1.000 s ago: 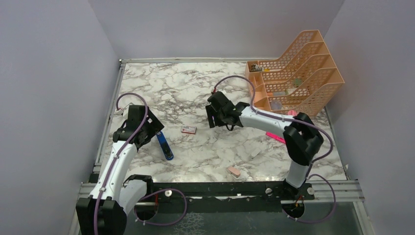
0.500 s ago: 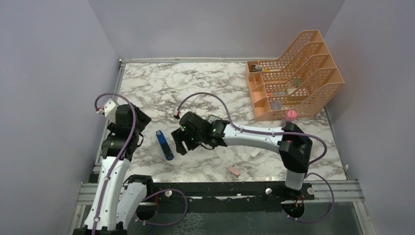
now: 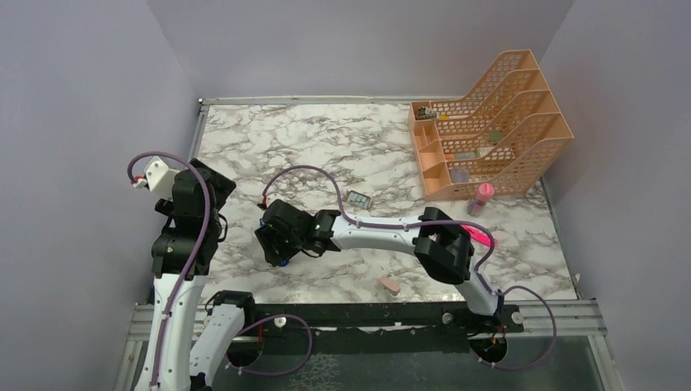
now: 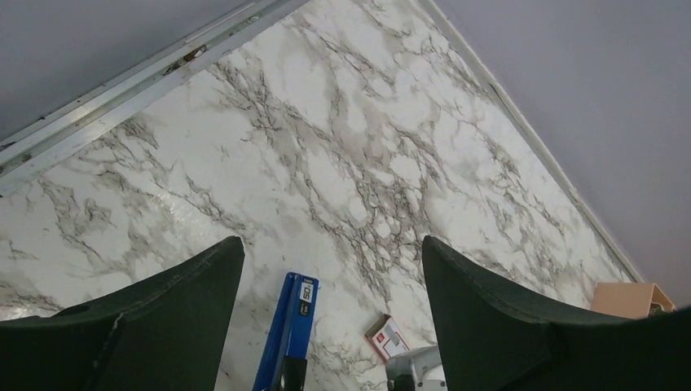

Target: Load the staples into the stapler

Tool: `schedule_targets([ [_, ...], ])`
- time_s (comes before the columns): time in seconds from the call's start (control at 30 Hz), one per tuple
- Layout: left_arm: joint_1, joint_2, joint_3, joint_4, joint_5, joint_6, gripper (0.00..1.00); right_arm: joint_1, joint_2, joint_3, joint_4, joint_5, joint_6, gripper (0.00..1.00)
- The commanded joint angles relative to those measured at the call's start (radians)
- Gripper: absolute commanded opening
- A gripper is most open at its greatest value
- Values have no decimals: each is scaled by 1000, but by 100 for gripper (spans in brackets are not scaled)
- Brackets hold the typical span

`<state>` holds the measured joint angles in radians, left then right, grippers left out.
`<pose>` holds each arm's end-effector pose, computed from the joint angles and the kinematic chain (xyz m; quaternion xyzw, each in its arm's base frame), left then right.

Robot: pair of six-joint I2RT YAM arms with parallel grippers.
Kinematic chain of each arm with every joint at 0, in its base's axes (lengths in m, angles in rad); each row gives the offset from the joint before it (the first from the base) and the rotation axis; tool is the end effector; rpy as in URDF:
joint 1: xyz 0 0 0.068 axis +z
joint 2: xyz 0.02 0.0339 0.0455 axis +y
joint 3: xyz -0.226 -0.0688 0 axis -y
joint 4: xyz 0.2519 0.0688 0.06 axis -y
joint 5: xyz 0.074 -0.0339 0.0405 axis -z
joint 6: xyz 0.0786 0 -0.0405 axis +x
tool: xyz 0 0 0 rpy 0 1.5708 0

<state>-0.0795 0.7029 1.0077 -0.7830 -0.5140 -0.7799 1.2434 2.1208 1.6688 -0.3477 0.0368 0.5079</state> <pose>0.1988 0.0229 0.3269 -0.4076 0.7309 -0.0119 0.5473 0.1626 0.4699 0.1407 -0.3266 0.8670 0.2778 0.2539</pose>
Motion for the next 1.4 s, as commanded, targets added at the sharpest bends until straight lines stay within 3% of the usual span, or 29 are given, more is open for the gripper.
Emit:
schedule_targets([
  [0.0,4,-7,15,-23,-3,22,81,30,67,76,-46,84,21,64],
  [0.47,4,-7,-40,-27,74,34,80,34,50,36,-63,287,47,30],
  [0.7,4,21,-78,-24,160,35,78,24,-47,-74,-77,366,29,28],
  [1.0,4,64,-206,54,371,-1,77,-65,-193,-284,-61,310,61,28],
  [1.37,3,228,-581,489,886,-36,58,-114,-277,-347,16,142,41,27],
])
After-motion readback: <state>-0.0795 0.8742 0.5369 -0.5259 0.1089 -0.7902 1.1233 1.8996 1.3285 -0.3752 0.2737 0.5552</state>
